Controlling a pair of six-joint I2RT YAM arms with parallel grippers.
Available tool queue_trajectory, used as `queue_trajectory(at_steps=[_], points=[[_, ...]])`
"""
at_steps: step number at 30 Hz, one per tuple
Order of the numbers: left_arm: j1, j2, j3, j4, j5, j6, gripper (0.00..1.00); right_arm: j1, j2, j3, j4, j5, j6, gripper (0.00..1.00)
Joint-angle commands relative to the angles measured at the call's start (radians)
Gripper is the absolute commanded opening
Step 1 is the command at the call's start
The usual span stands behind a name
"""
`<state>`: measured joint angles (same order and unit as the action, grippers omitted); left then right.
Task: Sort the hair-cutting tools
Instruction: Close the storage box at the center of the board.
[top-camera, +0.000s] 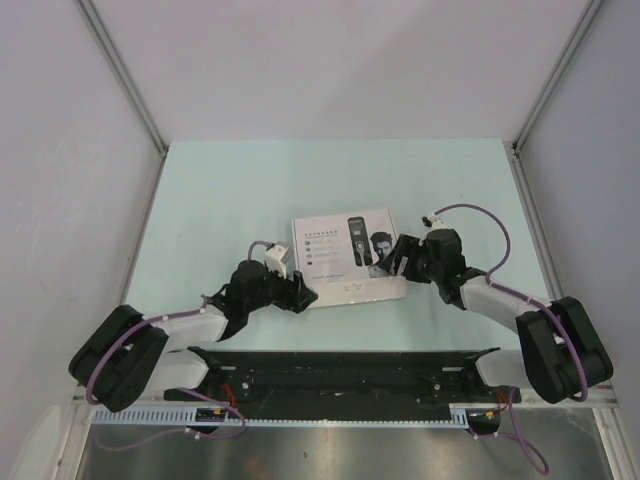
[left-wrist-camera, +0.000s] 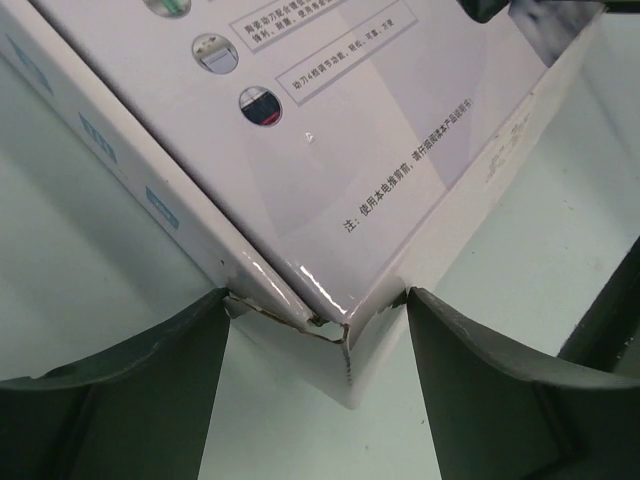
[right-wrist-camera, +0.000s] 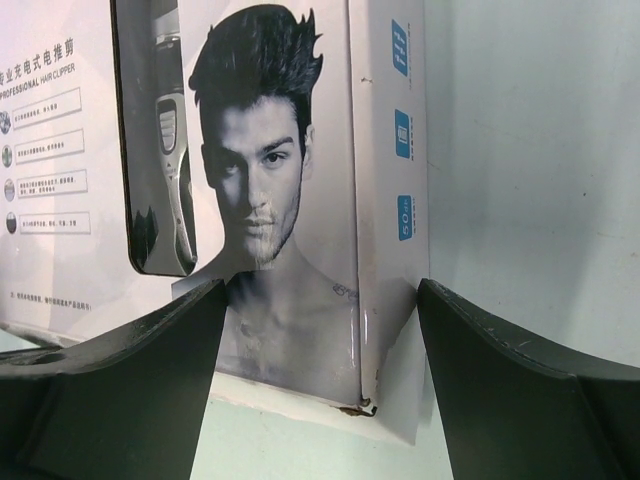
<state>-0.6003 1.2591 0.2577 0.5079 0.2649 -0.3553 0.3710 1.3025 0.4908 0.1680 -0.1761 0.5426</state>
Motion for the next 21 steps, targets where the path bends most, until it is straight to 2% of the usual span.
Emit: queue_trajectory(at_steps=[1,6,12,18,21], points=[[-0.010,-0.095,-0.005,0.050,0.120,-0.022,0.76,-0.003,0.032,0.021,-0.094,0.015,0.000,0.81],[-0.010,-0.125,-0.012,0.047,0.169,-0.043,0.79,-0.001,0.064,0.048,-0.122,0.013,-0.001,0.81],[-0.012,-0.057,0.011,0.047,0.224,-0.070,0.80,-0.001,0.086,0.077,-0.143,0.004,-0.030,0.82],[-0.013,-0.030,0.026,0.046,0.166,-0.099,0.80,0.022,0.031,0.069,-0.163,0.003,-0.075,0.90],[-0.013,-0.018,0.046,0.046,0.128,-0.122,0.81,0.025,0.012,0.068,-0.163,-0.045,-0.086,0.92]])
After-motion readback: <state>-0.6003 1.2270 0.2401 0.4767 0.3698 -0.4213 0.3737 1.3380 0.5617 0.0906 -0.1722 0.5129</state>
